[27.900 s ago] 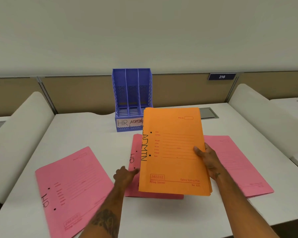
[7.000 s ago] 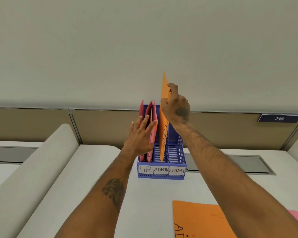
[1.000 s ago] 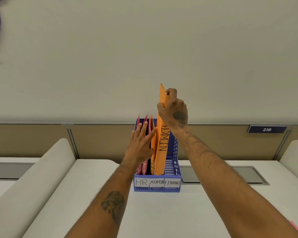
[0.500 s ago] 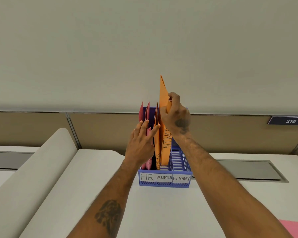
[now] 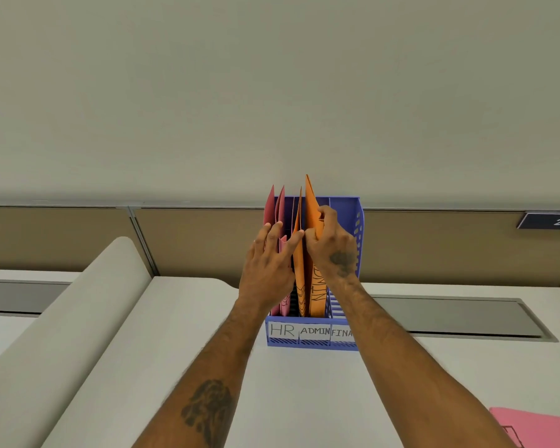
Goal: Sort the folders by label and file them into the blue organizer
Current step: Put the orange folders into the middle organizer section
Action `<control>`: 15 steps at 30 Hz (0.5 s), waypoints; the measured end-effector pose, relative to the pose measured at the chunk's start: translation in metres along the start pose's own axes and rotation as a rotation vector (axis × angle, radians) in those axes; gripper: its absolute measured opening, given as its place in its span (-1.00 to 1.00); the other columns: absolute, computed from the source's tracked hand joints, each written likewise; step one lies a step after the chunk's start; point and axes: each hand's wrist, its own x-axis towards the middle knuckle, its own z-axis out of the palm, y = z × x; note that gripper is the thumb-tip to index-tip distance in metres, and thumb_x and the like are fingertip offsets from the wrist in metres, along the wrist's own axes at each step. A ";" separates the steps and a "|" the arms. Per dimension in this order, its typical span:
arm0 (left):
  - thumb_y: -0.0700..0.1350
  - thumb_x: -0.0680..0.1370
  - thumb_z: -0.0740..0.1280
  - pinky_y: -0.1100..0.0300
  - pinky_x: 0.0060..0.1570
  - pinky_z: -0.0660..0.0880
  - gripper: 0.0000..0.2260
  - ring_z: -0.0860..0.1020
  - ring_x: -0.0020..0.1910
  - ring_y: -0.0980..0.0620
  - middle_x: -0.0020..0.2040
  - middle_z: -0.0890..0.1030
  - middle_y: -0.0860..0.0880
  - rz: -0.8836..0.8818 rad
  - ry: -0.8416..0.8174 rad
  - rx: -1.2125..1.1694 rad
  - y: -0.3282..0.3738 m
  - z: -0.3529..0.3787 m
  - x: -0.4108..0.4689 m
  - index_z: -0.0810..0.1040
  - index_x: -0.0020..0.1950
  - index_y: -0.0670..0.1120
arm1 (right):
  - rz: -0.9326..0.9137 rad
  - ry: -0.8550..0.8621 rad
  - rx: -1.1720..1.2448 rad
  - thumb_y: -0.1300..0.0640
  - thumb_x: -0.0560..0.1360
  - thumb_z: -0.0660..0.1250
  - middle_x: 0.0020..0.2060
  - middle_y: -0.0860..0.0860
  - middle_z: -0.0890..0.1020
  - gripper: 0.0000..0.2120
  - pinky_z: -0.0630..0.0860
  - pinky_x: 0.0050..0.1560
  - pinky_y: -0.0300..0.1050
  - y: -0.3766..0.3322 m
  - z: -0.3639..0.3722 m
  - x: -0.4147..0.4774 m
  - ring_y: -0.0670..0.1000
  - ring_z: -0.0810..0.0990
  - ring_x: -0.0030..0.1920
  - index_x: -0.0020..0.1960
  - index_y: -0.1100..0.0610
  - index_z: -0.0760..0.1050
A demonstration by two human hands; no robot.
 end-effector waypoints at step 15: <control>0.05 0.58 0.31 -0.12 0.50 0.11 -0.37 0.01 0.59 -0.17 0.59 0.13 -0.14 -0.013 -0.017 0.014 -0.001 0.002 0.000 0.09 0.58 0.12 | 0.079 -0.116 -0.020 -0.14 0.59 0.21 -0.05 0.13 0.67 -0.56 0.66 -0.27 0.04 0.016 0.015 -0.026 0.12 0.69 -0.21 0.30 0.16 0.38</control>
